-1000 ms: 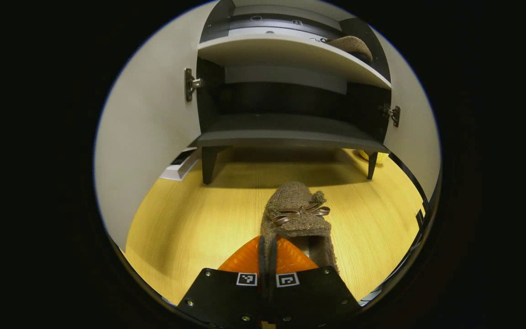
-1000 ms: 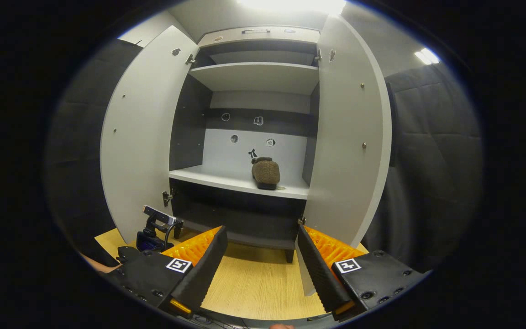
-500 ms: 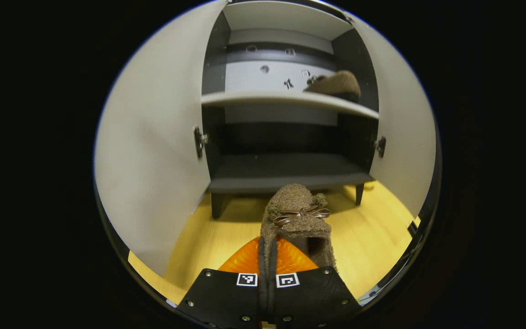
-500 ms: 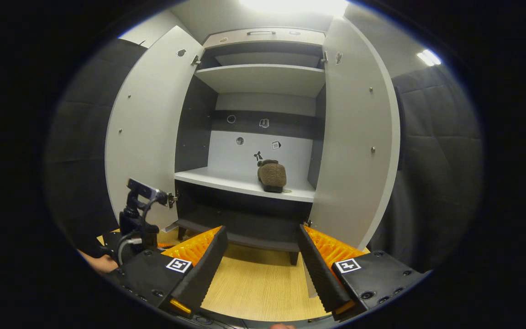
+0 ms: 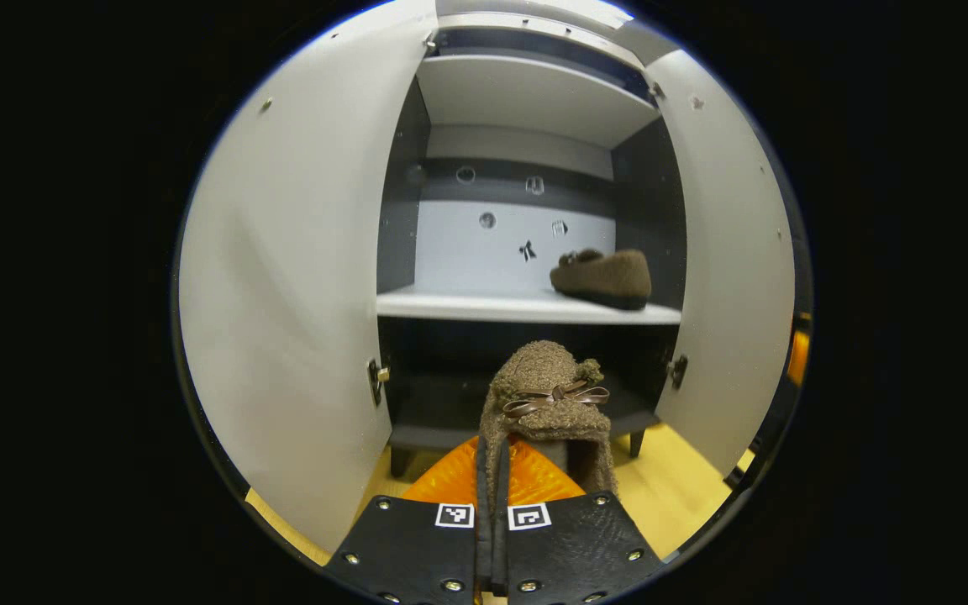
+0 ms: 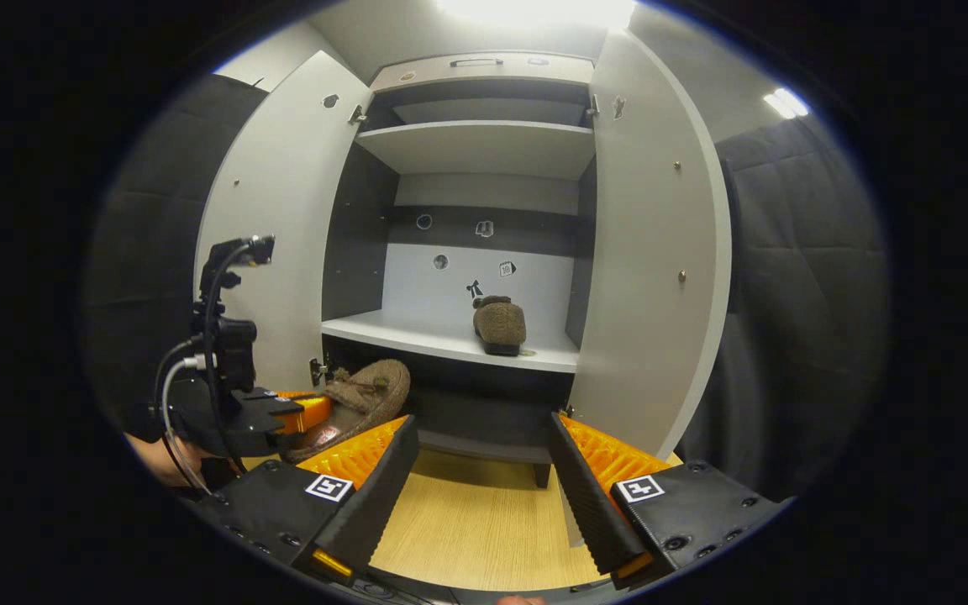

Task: Grab one shoe with the right hand and put it into the shoe cabinet, grab the other shoe with the left hand and put it into the shoe cabinet; then close the right door with the right hand and the left door with the left hand.

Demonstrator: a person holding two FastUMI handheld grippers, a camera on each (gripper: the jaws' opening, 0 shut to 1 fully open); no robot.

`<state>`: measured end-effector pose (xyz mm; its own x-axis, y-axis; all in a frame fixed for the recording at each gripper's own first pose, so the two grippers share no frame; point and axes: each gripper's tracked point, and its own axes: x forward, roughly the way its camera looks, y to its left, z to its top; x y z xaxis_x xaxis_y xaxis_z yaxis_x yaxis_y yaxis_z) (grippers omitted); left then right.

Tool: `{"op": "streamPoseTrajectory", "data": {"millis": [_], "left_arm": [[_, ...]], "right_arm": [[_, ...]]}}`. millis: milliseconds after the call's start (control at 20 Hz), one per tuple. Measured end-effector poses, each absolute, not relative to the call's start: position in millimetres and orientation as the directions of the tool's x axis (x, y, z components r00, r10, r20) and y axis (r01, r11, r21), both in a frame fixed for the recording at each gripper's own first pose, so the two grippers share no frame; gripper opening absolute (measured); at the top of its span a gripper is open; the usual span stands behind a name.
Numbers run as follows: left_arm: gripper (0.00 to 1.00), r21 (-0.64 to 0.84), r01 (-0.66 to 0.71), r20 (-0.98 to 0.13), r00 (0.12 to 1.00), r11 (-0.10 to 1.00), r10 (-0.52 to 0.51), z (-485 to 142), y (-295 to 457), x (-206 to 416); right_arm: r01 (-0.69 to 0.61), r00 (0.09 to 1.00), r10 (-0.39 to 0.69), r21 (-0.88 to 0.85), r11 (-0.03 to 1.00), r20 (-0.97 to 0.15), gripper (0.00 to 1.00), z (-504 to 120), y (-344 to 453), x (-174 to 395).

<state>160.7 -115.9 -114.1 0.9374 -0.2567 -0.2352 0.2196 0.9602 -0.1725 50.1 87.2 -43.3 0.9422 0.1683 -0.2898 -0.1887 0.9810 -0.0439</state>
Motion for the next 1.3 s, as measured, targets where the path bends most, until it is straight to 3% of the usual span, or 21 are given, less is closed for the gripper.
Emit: {"op": "streamPoseTrajectory", "data": {"millis": [250,300,750,1300], "left_arm": [[0.00,-0.182,0.226,-0.156,0.954,0.957,-0.255,-72.8,-117.4,181.1],[0.04,-0.187,0.227,-0.144,0.956,0.956,-0.256,-65.2,-118.2,184.9],[0.00,-0.207,0.186,-0.059,0.978,0.961,-0.202,-10.9,-116.5,250.1],[0.00,-0.210,0.134,-0.038,0.989,0.968,-0.145,31.5,-126.9,359.1]], "right_arm": [[-0.174,0.946,0.157,-0.037,0.984,-0.284,0.98,-42.7,82.9,51.2],[-0.174,0.945,0.157,-0.032,0.984,-0.288,0.98,-44.2,82.2,50.8],[-0.173,0.937,0.166,0.004,0.985,-0.306,0.98,-54.1,79.9,52.7],[-0.160,0.930,0.162,0.032,0.987,-0.331,0.98,-67.7,70.5,56.6]]}}
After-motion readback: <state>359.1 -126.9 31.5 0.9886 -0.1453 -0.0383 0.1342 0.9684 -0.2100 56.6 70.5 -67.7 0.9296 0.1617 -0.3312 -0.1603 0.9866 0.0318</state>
